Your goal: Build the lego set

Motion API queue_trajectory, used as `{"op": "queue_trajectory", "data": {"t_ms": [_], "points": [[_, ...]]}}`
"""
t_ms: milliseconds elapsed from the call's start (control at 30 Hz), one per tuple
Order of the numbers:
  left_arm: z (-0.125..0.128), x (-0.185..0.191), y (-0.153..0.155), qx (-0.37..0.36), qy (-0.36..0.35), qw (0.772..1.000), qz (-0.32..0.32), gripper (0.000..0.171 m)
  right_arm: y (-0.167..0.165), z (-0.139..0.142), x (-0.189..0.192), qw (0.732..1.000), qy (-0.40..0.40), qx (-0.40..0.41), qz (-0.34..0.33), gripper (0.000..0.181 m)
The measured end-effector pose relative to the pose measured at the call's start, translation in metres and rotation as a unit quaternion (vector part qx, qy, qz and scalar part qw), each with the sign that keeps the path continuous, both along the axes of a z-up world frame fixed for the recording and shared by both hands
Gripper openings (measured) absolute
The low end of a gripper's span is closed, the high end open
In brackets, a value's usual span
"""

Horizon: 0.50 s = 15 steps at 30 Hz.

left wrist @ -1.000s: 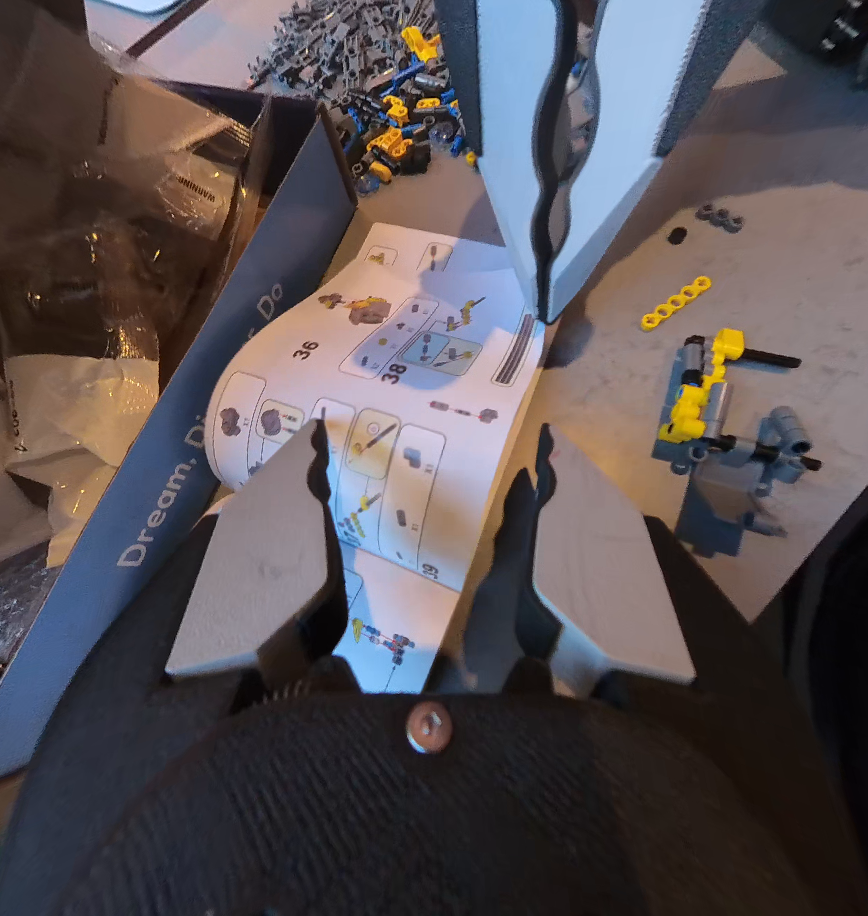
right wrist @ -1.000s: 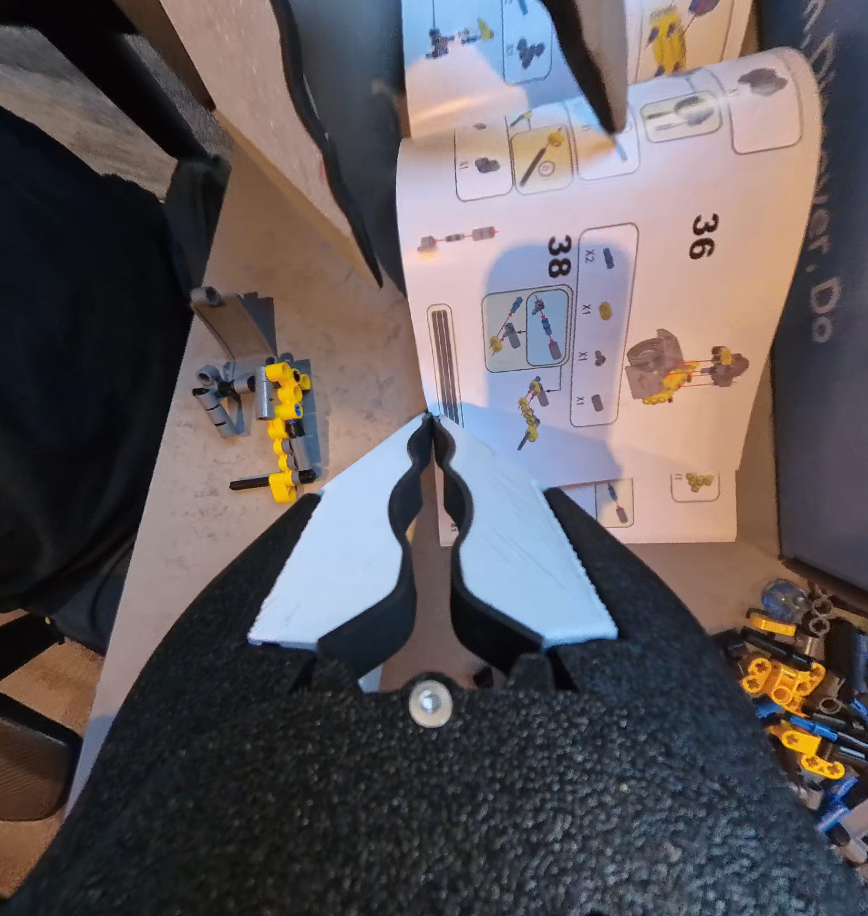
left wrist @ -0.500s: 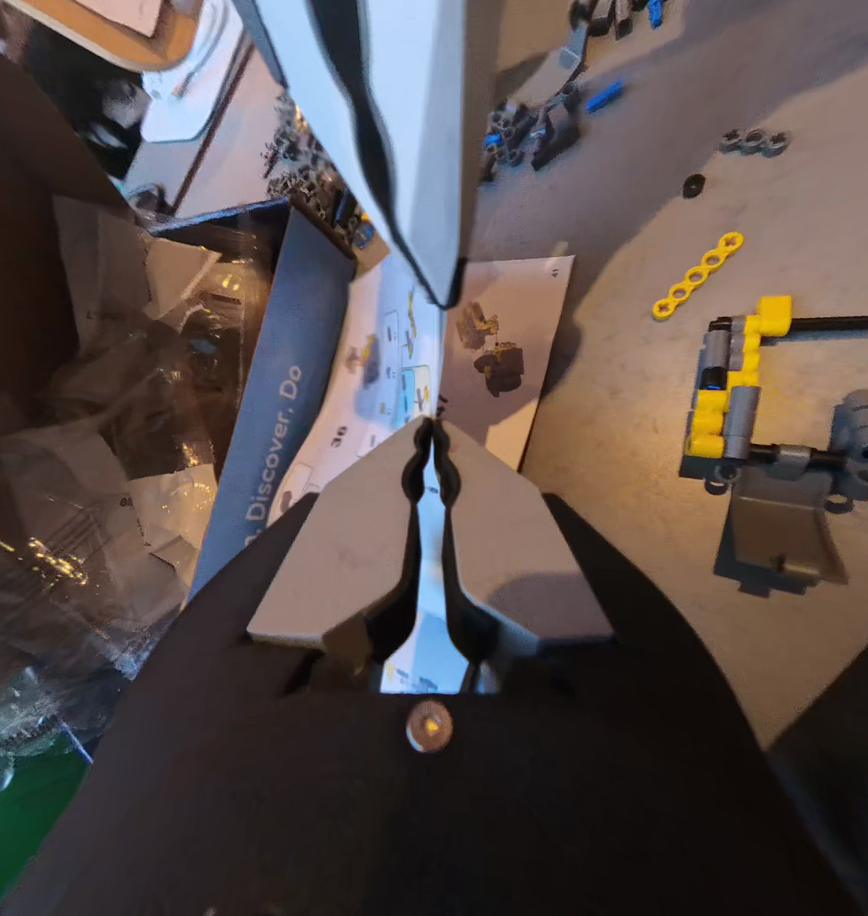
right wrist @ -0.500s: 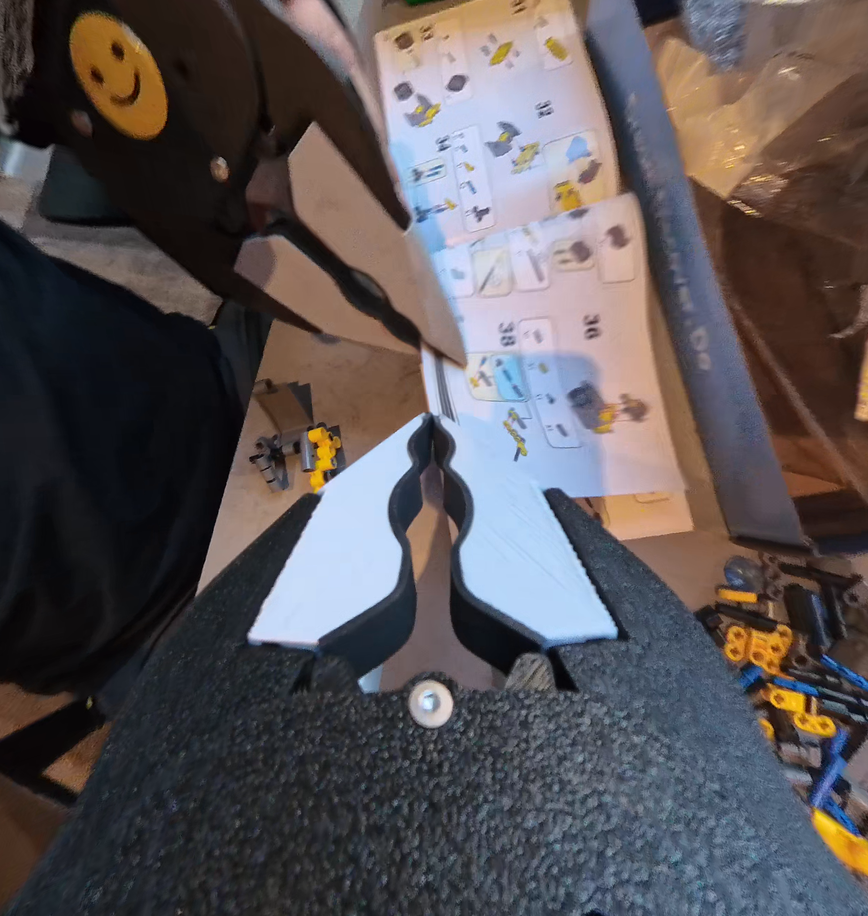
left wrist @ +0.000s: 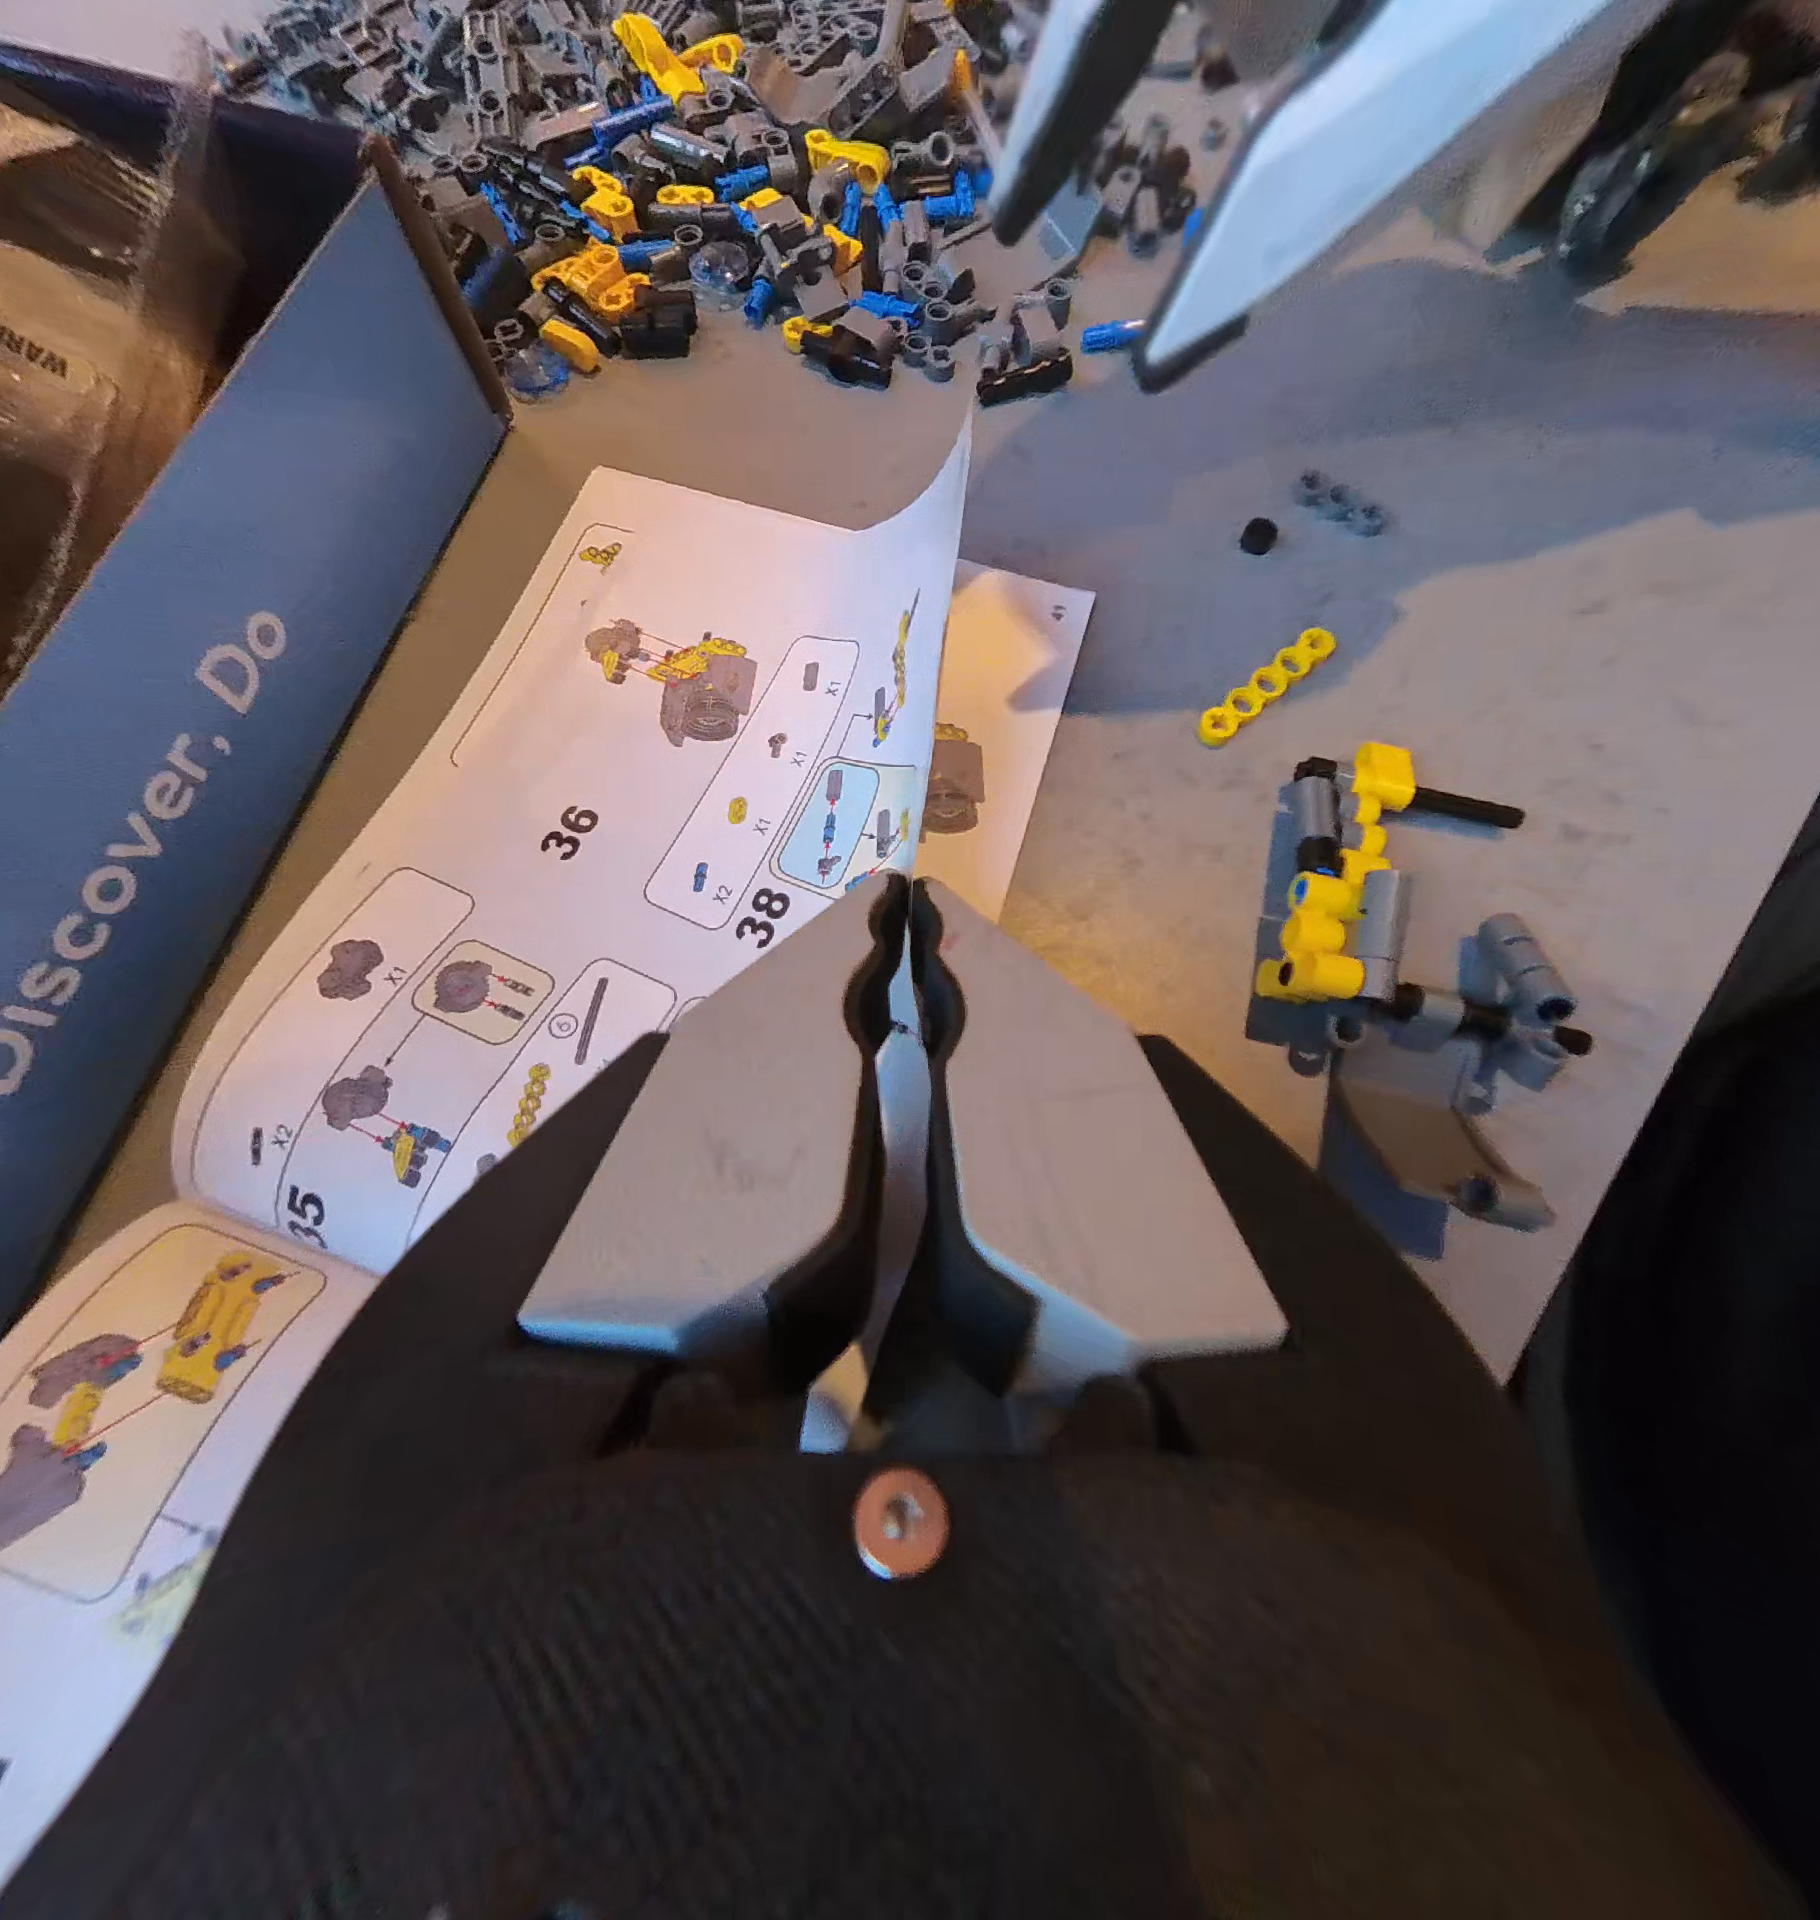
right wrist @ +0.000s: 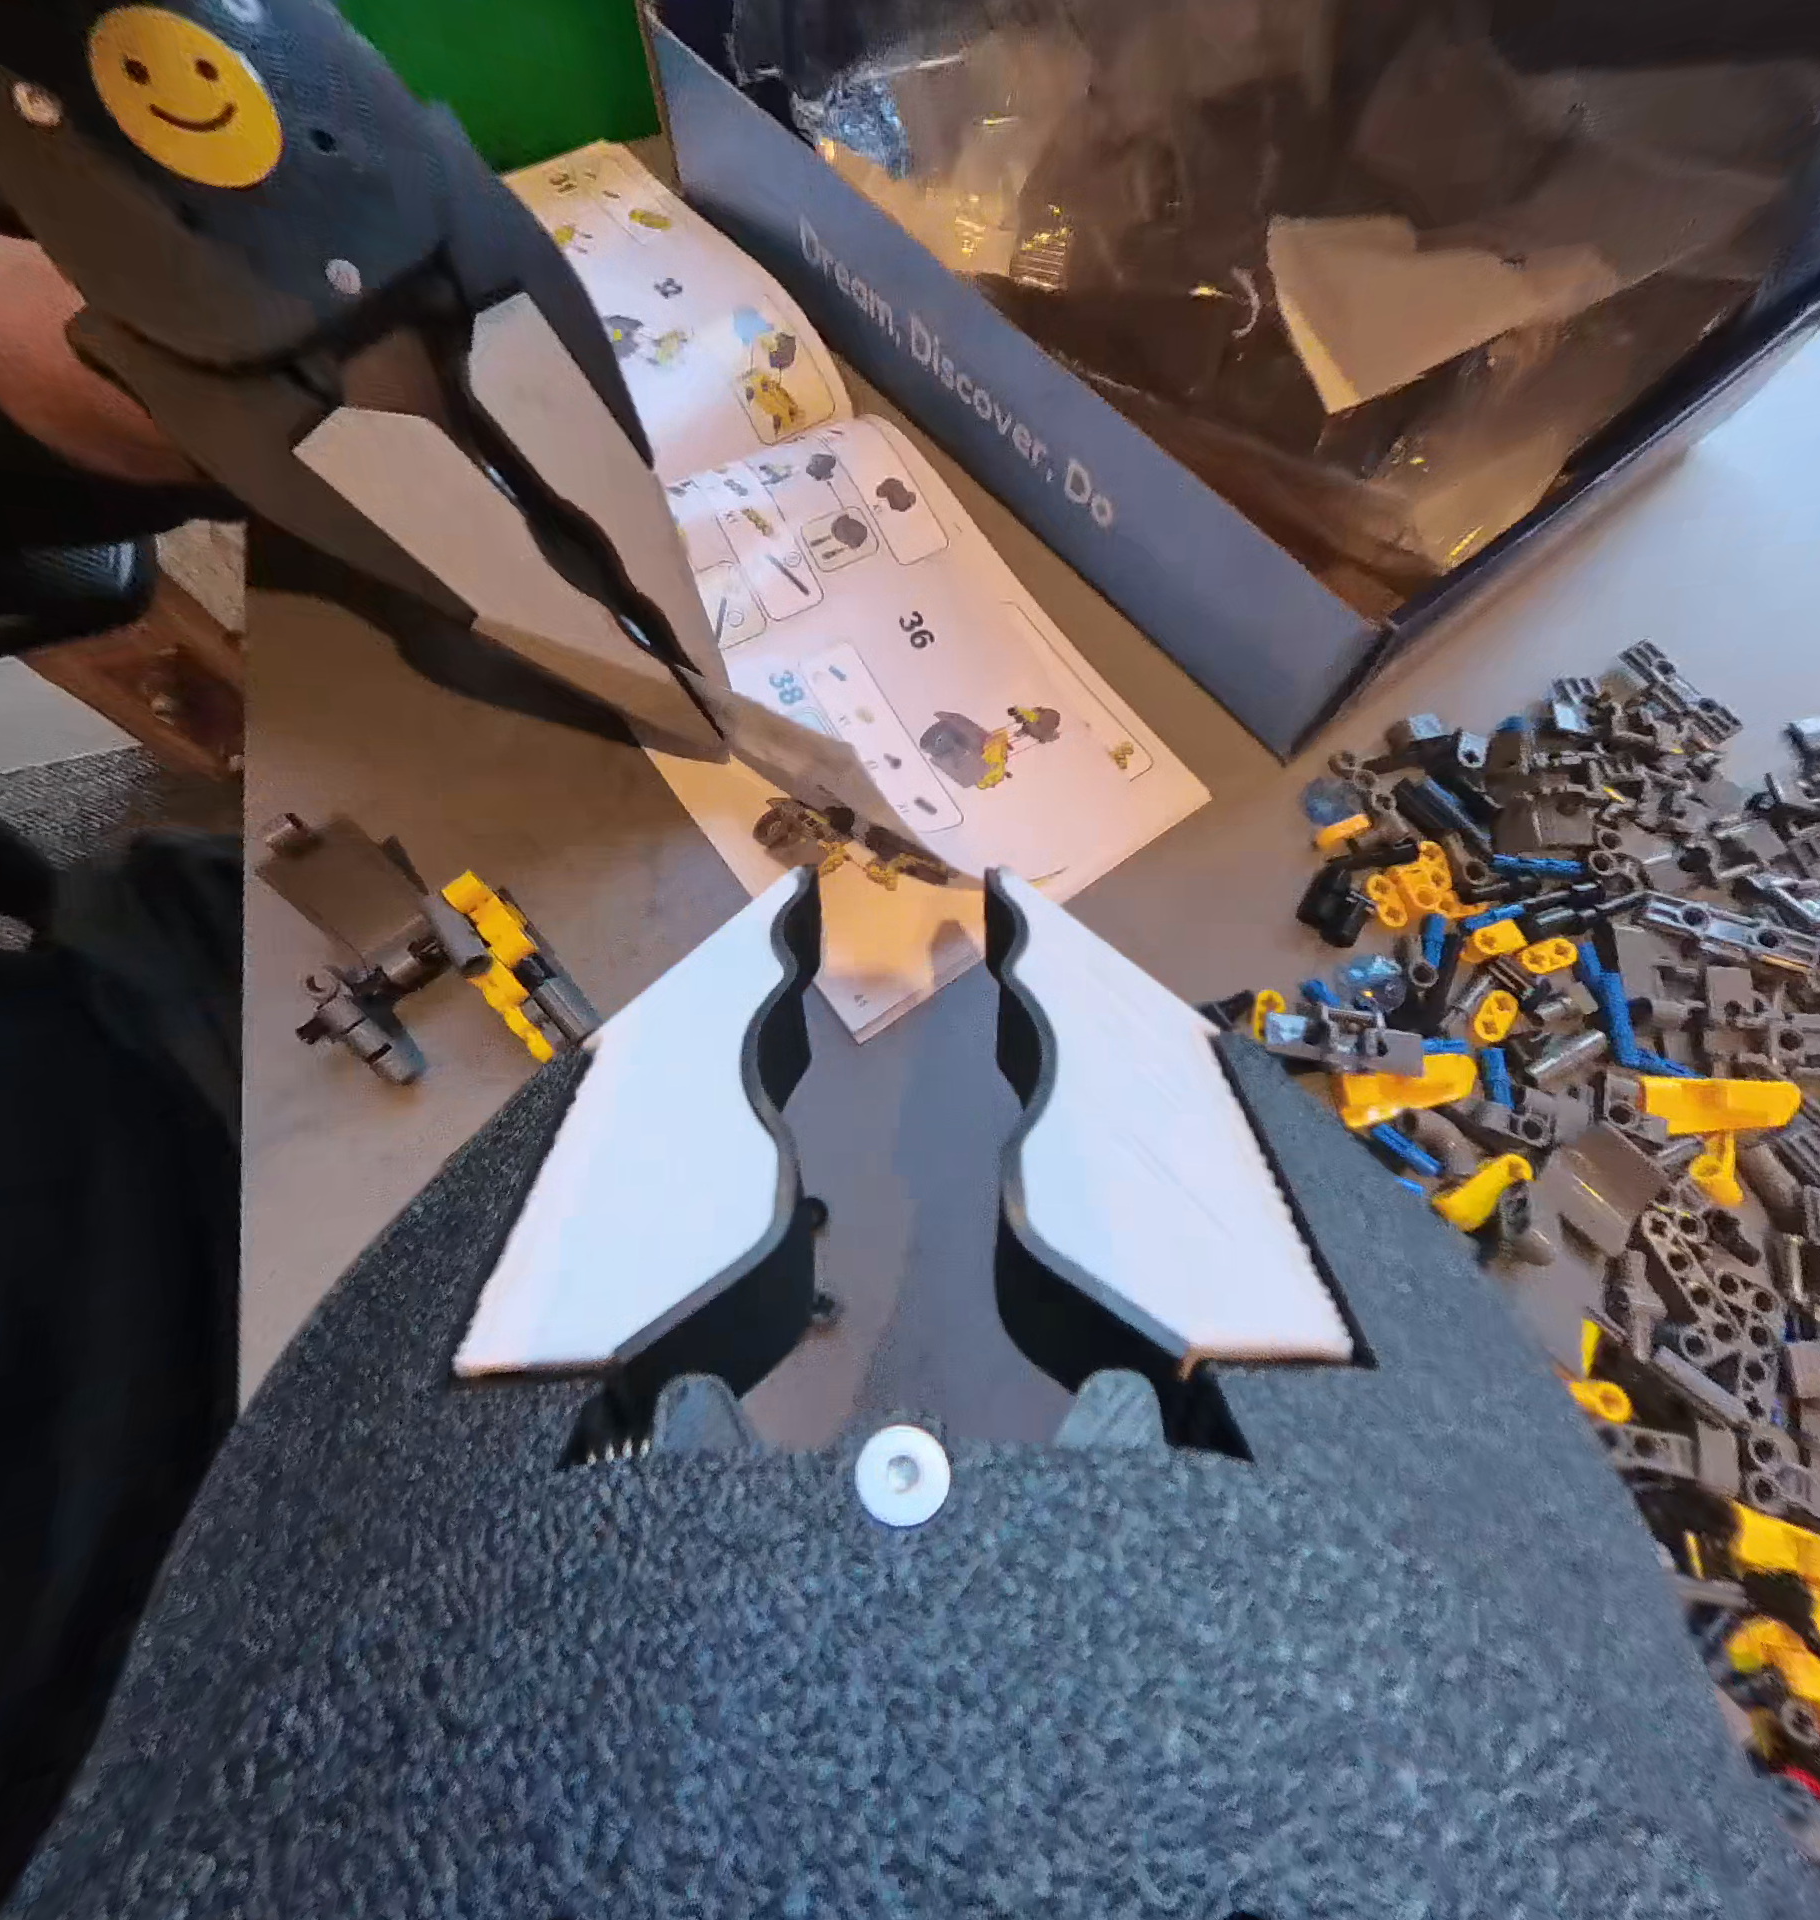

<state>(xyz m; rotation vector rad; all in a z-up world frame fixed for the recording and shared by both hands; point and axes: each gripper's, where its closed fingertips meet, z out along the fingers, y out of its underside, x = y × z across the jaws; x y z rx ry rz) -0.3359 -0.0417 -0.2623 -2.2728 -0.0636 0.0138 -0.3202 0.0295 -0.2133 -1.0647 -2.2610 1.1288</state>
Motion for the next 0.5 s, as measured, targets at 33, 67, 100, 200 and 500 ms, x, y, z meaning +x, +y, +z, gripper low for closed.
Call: {"op": "queue_trajectory", "data": {"t_ms": [33,67,100,200,500], "points": [[0.0,0.0,0.0,0.002,-0.008,1.0,0.001,0.0,-0.002,-0.002,0.0,1.0,0.002,-0.003,0.003,0.031],[0.0,0.0,0.0,0.004,-0.014,1.0,0.001,0.0,-0.004,-0.003,-0.001,1.0,0.003,-0.006,0.003,0.031],[0.002,0.0,0.0,0.008,-0.019,1.0,0.001,0.0,-0.006,-0.004,-0.002,1.0,0.003,-0.009,0.006,0.03],[0.001,0.001,0.0,0.009,-0.033,0.999,0.001,0.0,-0.012,-0.006,-0.006,1.0,0.007,-0.013,0.014,0.028],[0.006,0.005,-0.002,0.016,0.057,0.998,-0.03,0.0,-0.03,-0.004,-0.004,0.995,0.053,-0.006,0.08,0.006]]}}
